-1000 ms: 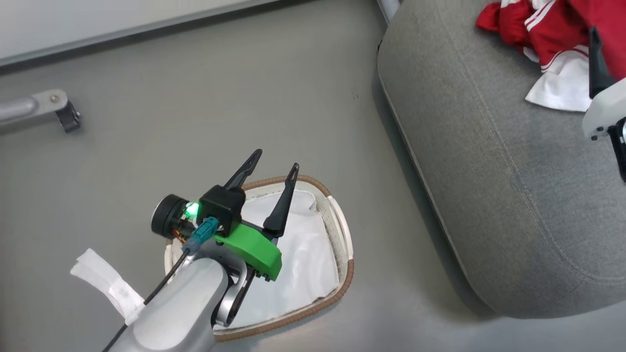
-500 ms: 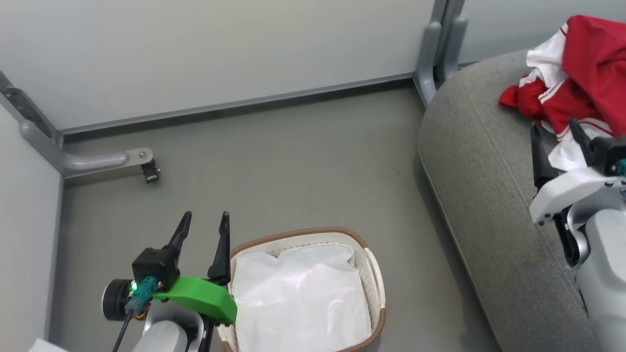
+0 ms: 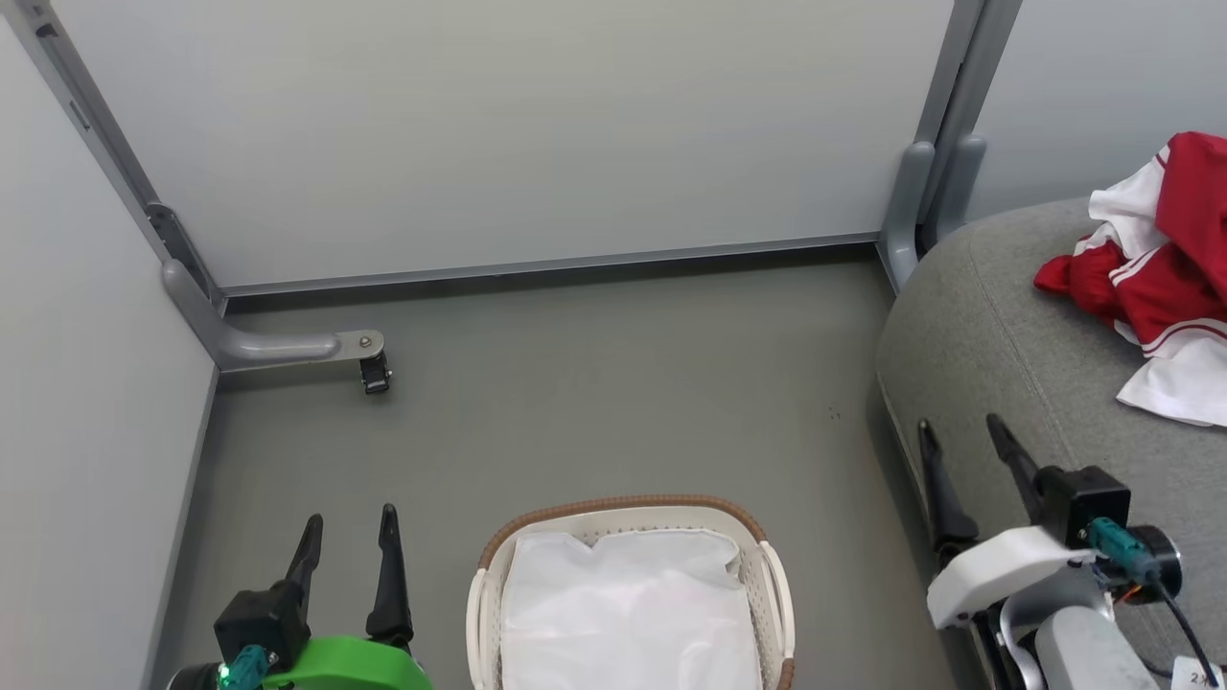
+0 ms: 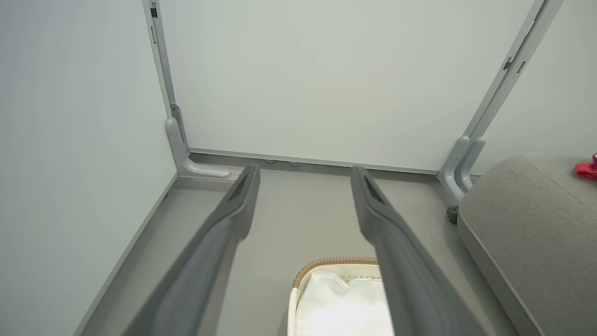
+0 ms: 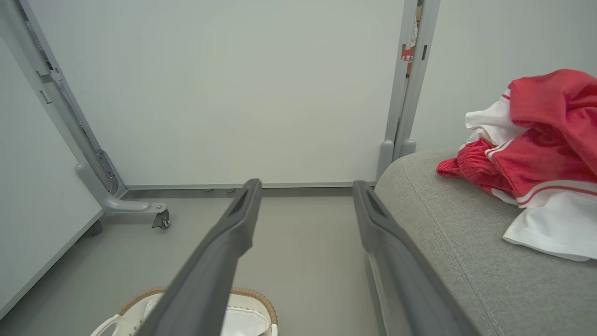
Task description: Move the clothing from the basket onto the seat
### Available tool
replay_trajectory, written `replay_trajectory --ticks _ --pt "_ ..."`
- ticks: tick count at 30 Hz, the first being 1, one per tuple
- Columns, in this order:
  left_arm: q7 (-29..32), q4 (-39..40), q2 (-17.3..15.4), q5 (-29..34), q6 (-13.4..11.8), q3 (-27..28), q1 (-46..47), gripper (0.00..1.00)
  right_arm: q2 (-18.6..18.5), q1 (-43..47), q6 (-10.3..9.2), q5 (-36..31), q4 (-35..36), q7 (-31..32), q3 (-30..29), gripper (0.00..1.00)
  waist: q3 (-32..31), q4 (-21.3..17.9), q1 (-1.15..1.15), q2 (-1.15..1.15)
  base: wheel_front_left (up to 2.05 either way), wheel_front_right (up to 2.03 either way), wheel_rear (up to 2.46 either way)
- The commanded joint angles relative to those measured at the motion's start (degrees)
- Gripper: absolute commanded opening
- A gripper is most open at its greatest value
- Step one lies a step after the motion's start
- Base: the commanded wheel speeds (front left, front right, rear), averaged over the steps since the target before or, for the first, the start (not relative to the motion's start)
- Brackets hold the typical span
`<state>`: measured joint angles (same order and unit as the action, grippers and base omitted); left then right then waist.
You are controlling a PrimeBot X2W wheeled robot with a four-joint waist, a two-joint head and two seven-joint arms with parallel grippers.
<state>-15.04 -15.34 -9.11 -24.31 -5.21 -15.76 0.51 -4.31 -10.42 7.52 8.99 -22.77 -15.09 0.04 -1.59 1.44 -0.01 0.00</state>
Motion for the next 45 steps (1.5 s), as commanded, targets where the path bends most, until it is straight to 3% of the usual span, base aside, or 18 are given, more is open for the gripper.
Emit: replay_trajectory --ticks 1,11,40,41,45 --pt "-0.2 0.4 0.5 0.8 0.4 0.7 -1.3 1.0 0.4 1.8 -0.07 0.4 1.3 -0.1 0.0 1.0 -0.2 -0.1 0.01 0.0 0.0 0.0 0.0" --pt "-0.2 0.6 2.8 1.5 2.5 4.1 -4.5 1.0 1.3 8.7 -0.07 1.6 7.3 -0.1 -0.6 1.0 -0.8 0.0 0.01 0.0 0.0 0.0 0.0" --pt "-0.2 -3.4 5.5 3.4 6.4 6.3 -3.0 1.0 1.3 9.4 -0.07 2.9 5.4 -0.1 1.3 1.0 -1.2 0.0 0.01 0.0 0.0 0.0 0.0" --pt "0.0 -3.6 5.4 3.3 6.2 6.4 -3.6 0.0 1.6 9.3 0.01 2.6 5.4 0.0 1.3 0.0 -1.3 0.0 0.01 0.0 0.0 0.0 0.0" --pt "0.4 -5.5 5.4 3.2 6.2 6.3 -4.1 0.0 1.9 10.2 0.01 2.7 3.6 0.1 1.3 0.0 -1.2 0.0 0.01 0.0 0.0 0.0 0.0"
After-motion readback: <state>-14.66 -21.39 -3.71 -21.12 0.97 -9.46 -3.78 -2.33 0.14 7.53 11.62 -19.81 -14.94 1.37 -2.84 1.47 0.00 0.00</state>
